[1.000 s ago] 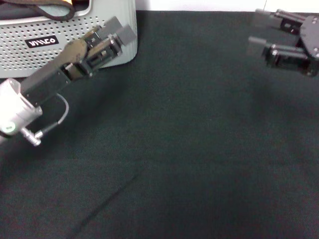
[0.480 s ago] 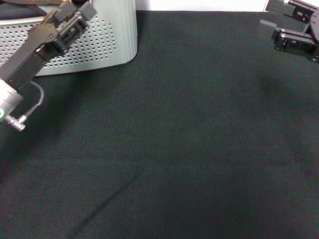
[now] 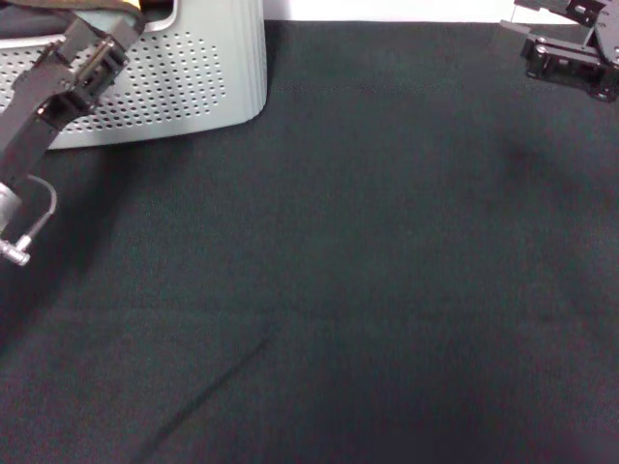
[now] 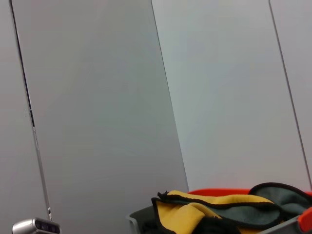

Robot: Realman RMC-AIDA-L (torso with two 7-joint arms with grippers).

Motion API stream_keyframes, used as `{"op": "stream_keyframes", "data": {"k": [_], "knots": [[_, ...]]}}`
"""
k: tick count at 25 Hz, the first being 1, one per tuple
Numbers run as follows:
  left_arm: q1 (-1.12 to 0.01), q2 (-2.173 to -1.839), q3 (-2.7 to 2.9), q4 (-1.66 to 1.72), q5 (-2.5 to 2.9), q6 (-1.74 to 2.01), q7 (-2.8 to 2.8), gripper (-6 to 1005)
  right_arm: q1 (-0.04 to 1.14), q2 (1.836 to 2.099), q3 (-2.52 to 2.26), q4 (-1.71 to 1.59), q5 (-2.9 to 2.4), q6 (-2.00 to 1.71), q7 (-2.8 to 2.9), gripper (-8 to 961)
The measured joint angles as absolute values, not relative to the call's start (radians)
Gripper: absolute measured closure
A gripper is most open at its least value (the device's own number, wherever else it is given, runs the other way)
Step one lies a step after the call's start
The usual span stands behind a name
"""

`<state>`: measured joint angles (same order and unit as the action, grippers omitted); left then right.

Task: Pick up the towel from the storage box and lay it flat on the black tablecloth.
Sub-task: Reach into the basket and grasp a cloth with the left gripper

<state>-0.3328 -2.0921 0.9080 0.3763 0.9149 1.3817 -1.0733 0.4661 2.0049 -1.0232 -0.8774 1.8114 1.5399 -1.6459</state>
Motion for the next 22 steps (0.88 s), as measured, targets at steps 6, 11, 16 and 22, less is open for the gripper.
{"op": "stream_keyframes", "data": {"k": [6, 11, 16, 22], "knots": [[-0.355, -2.092, 0.91, 0.357, 0.918, 1.336, -1.043, 185, 0.468, 2.005, -1.023, -0.877, 1.811, 1.538, -1.646, 82], [-0.362, -2.092, 0.912, 0.357, 0.922, 1.295, -1.034, 186, 0.468, 2.005, -1.022, -0.877, 1.81, 1.537, -1.646, 82], [-0.355, -2.092, 0.909, 0.355, 0.918, 1.273, -1.015, 186, 0.467, 2.005, -1.022, -0.877, 1.81, 1.537, -1.646, 82], [-0.353, -2.092, 0.908, 0.344, 0.915, 1.262, -1.013, 186, 0.467, 2.004, -1.022, -0.877, 1.81, 1.537, -1.646, 82]]}}
